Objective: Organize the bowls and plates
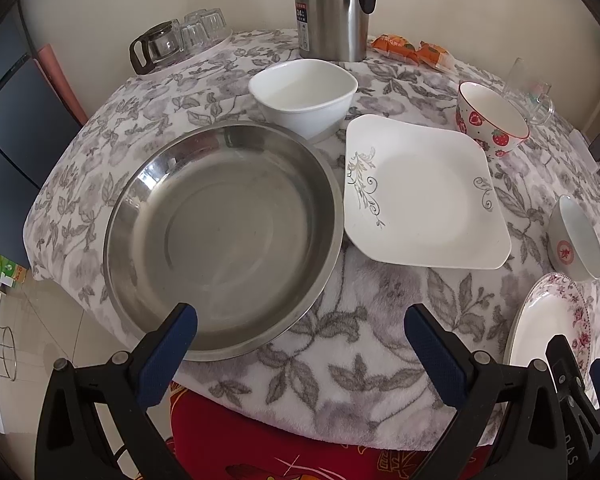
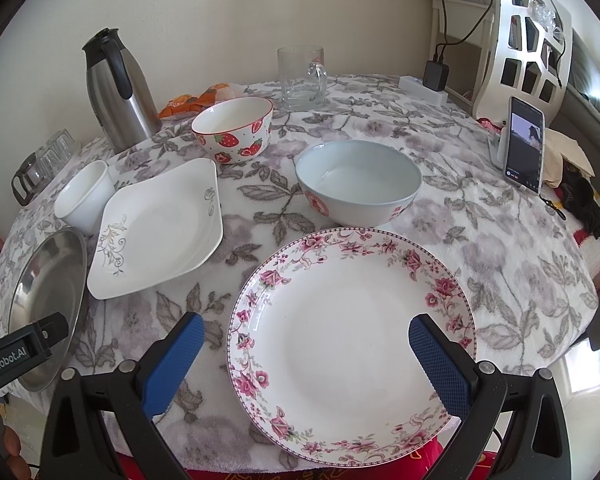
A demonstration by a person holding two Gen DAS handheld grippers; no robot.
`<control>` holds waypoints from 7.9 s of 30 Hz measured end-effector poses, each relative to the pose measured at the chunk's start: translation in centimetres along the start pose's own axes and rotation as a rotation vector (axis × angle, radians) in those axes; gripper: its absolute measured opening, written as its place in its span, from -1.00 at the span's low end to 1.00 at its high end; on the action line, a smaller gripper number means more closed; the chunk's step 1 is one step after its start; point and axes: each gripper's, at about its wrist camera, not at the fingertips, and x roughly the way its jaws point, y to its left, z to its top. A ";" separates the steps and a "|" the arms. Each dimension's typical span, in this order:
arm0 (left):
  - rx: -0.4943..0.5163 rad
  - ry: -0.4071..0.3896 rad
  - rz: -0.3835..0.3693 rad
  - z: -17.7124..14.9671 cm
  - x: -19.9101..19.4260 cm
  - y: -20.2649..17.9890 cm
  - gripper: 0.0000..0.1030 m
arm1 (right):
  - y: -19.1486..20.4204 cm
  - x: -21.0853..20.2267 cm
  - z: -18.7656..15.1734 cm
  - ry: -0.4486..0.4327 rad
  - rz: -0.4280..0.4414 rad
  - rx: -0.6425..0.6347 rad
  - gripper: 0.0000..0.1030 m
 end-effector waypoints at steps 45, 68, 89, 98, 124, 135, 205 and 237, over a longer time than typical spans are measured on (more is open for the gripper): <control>-0.005 0.042 0.004 -0.1 0.7 0.2 1.00 | -0.1 0.3 0.0 0.009 -0.002 0.000 1.00; -0.040 0.037 0.007 0.1 0.8 1.3 1.00 | 0.7 0.1 0.4 0.014 0.018 0.007 1.00; -0.463 -0.063 0.058 1.7 1.9 16.1 1.00 | 10.6 0.8 -0.4 -0.018 0.272 -0.041 1.00; -0.508 -0.067 -0.044 2.6 4.0 18.6 1.00 | 14.5 2.5 -1.1 0.043 0.357 -0.086 1.00; -0.529 0.058 -0.072 3.0 9.5 20.7 0.23 | 18.3 6.7 -1.4 0.144 0.556 -0.051 -0.12; -0.510 0.026 -0.051 4.2 10.8 21.2 -0.25 | 18.3 8.7 -0.4 0.131 0.534 0.005 -0.37; -0.421 -0.216 -0.143 3.6 0.7 14.4 -0.55 | 10.3 0.6 4.3 -0.057 0.671 -0.114 -0.61; -0.189 -0.133 -0.206 7.0 3.0 0.7 -0.55 | -0.2 5.9 6.7 -0.024 0.497 0.130 -0.61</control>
